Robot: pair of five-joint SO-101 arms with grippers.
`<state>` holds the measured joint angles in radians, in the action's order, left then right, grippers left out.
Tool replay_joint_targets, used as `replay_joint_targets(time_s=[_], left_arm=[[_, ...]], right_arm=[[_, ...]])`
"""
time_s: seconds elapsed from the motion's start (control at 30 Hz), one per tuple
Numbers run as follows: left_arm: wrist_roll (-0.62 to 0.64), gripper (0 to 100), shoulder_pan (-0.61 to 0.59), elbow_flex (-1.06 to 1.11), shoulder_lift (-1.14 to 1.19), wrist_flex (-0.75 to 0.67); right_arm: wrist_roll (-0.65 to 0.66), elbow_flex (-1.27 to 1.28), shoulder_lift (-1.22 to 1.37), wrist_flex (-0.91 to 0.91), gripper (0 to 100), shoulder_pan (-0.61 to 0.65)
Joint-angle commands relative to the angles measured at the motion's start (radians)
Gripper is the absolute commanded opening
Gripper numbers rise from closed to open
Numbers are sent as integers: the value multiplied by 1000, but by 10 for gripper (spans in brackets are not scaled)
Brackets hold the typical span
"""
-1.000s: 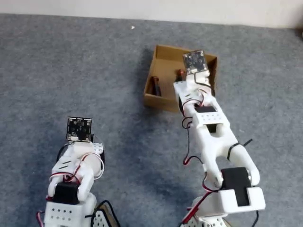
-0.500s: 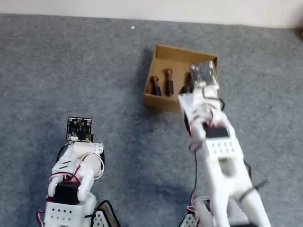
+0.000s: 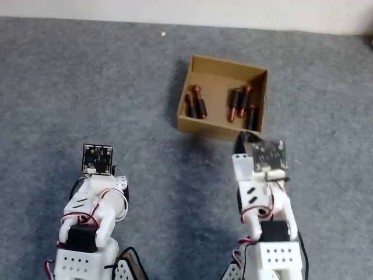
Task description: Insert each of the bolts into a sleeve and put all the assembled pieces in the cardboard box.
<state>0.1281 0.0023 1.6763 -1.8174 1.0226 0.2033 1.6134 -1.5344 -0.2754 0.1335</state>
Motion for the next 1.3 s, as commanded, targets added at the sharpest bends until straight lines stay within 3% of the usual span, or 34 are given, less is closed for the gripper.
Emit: replay_joint_targets(time_s=[0.0,0.1,0.23,0.53,0.77,1.03,1.27], left_arm=[[-6,6,4,21,-2,-2],[-6,6,4,21,-2,-2],[-5,6,4,21,-2,-2],[-5,6,4,21,-2,6],[-8,6,2,21,-2,124],[-8,6,4,21,-2,241],[-8,6,-2,21,-2,295]], right_arm=[[-9,87,-193,-5,8,-44],[-11,160,-314,-7,8,-74],[-12,191,-274,-56,8,-73],[-14,191,-305,-455,8,-70],[-18,191,-303,-705,8,-65],[-215,191,-303,-894,8,-61],[-226,191,-303,-975,8,-62]])
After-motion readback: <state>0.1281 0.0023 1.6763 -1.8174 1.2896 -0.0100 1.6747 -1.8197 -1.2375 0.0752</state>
